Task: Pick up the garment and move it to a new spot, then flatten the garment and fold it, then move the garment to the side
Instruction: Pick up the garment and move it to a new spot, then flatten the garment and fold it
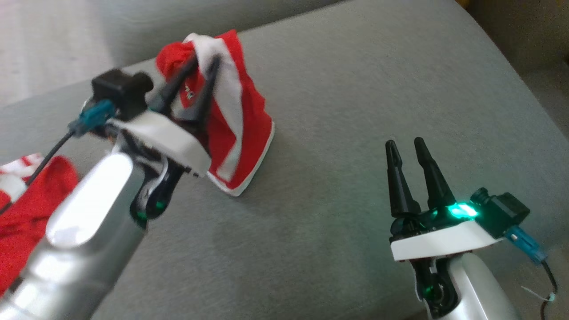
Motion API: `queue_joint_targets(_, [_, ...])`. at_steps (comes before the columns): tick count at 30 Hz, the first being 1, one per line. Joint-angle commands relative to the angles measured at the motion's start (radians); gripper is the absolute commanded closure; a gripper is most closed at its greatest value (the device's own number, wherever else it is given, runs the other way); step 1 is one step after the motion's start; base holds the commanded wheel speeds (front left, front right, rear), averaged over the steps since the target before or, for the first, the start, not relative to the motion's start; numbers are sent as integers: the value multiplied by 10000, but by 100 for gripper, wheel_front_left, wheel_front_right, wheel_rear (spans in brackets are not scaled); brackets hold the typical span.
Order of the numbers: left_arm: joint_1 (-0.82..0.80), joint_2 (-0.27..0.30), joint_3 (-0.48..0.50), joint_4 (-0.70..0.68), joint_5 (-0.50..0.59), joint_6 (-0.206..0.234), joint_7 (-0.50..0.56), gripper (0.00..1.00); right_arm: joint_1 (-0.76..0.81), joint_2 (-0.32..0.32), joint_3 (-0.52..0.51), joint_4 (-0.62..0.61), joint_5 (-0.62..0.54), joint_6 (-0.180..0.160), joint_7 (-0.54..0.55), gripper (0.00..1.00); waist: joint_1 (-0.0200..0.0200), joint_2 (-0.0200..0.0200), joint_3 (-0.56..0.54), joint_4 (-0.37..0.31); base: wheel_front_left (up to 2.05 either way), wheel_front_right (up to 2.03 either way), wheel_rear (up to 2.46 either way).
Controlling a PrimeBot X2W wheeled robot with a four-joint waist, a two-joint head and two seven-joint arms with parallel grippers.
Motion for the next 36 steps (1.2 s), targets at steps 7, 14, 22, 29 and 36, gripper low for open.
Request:
queue_joint_targets(7, [-1323,-63,562,1073,356,-312,-1109,0,-362,-39,189,-569,124,-7,-109,0,-1,0,632,-638,0,0,0])
queue_joint_targets(14, [-919,129,586,1784,611,-566,-2315,0,-292,-39,-72,-419,-198,-7,-109,0,-1,0,234,470,0,0,0])
queue_joint_targets(22, [788,444,713,1701,909,-151,-3306,0,-49,-39,-464,-51,-705,-7,-109,0,-1,0,-530,2047,0,0,0])
queue_joint_targets(29, [3116,363,1117,918,1340,480,-3484,0,335,-39,-457,435,-883,-7,-109,0,-1,0,-992,2870,0,0,0])
queue_joint_targets(36, [5014,-285,2583,-212,1709,575,-3490,0,393,-39,-539,564,-936,-7,-109,0,-1,0,-906,3347,0,0,0])
